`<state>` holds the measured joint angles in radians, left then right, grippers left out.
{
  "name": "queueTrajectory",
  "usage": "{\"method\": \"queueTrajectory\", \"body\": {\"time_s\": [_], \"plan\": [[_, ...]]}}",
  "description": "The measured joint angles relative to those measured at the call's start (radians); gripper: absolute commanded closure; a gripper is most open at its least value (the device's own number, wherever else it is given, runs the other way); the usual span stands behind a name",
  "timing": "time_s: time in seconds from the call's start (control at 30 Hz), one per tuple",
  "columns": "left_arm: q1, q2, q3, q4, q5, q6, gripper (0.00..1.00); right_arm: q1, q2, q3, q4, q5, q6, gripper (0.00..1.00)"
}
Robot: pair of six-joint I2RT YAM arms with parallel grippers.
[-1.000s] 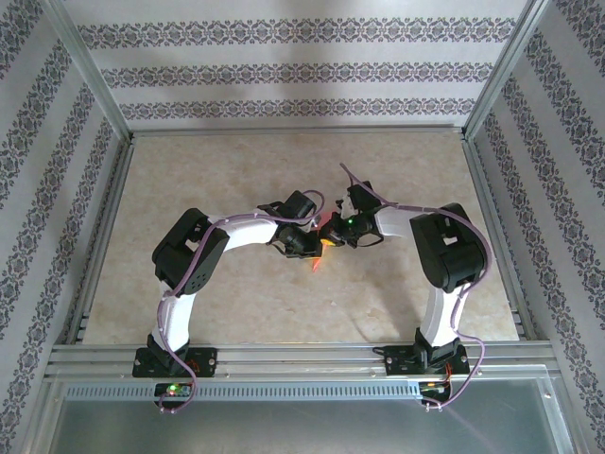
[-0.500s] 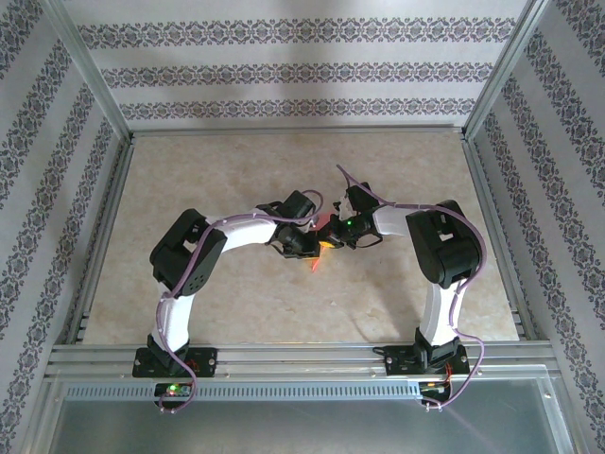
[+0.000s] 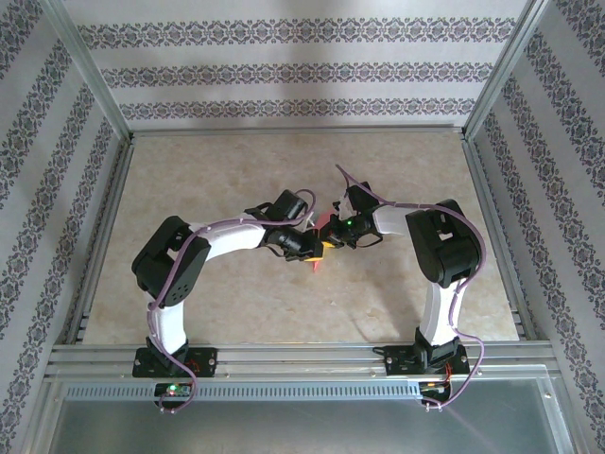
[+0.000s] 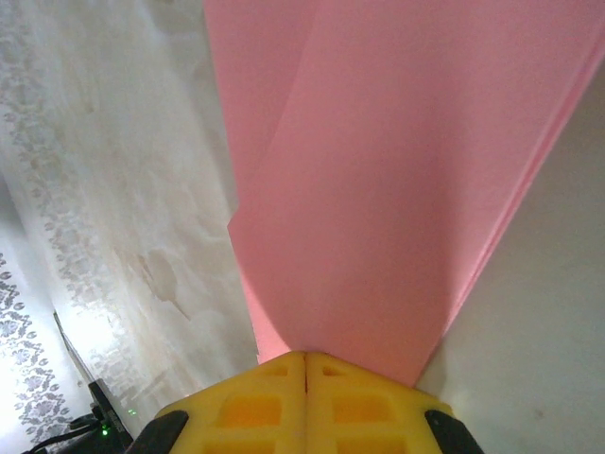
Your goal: Fold a paper plane with a square sheet of paper (fold left side to right side)
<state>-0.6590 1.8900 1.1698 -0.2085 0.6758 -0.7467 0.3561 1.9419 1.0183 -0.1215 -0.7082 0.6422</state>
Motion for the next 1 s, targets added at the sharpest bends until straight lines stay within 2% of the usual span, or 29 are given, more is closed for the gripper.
{"method": "queueTrajectory", "body": {"time_s": [1.0], "plan": [[0.000,0.085,0.002,0.007,0.005,-0.005,0.94,0.000,0.019,0.034,-0.040,-0.009,-0.037,1.00]]}}
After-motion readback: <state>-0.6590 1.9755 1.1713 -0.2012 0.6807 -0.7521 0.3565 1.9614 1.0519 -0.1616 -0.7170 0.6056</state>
